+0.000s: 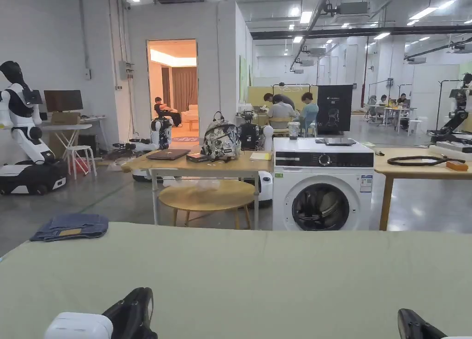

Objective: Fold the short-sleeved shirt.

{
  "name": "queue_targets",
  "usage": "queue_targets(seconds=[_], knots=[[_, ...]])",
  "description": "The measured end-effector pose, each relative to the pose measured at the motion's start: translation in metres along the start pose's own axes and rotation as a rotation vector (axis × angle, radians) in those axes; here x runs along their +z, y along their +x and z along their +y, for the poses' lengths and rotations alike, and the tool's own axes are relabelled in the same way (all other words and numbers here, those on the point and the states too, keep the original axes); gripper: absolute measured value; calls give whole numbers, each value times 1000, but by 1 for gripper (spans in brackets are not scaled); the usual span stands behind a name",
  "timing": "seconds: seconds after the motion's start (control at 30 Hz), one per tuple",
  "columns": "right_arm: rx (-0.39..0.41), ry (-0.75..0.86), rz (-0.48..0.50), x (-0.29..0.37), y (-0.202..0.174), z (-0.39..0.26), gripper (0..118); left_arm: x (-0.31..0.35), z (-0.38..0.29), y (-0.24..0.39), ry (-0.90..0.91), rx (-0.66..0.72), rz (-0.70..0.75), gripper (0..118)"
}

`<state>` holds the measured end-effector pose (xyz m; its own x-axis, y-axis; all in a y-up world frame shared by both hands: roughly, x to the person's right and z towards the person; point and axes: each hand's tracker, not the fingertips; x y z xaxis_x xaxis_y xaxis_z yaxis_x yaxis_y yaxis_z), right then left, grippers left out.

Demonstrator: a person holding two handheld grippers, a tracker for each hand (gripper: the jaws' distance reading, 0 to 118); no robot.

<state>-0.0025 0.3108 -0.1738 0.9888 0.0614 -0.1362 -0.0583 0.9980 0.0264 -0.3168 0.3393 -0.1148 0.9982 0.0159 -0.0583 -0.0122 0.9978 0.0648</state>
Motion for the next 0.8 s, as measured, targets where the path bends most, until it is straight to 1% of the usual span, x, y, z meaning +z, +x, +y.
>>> queue_targets(seconds=[0.2, 0.33, 0.6, 0.7, 0.8], knots=[[11, -5, -5, 1, -1, -2, 0, 1, 0, 0, -2, 2, 5, 0], [3, -9, 4, 0, -2, -3, 0, 2, -1, -4, -4, 5, 18, 0], [8, -10, 6, -1, -2, -3, 0, 2, -3, -2, -6, 17, 3, 0], [10, -12, 11, -2, -5, -4, 0, 2, -3, -3, -10, 0, 15, 0], [6, -14, 24, -3, -10, -4, 0, 4, -4, -8, -7, 15, 15, 0]])
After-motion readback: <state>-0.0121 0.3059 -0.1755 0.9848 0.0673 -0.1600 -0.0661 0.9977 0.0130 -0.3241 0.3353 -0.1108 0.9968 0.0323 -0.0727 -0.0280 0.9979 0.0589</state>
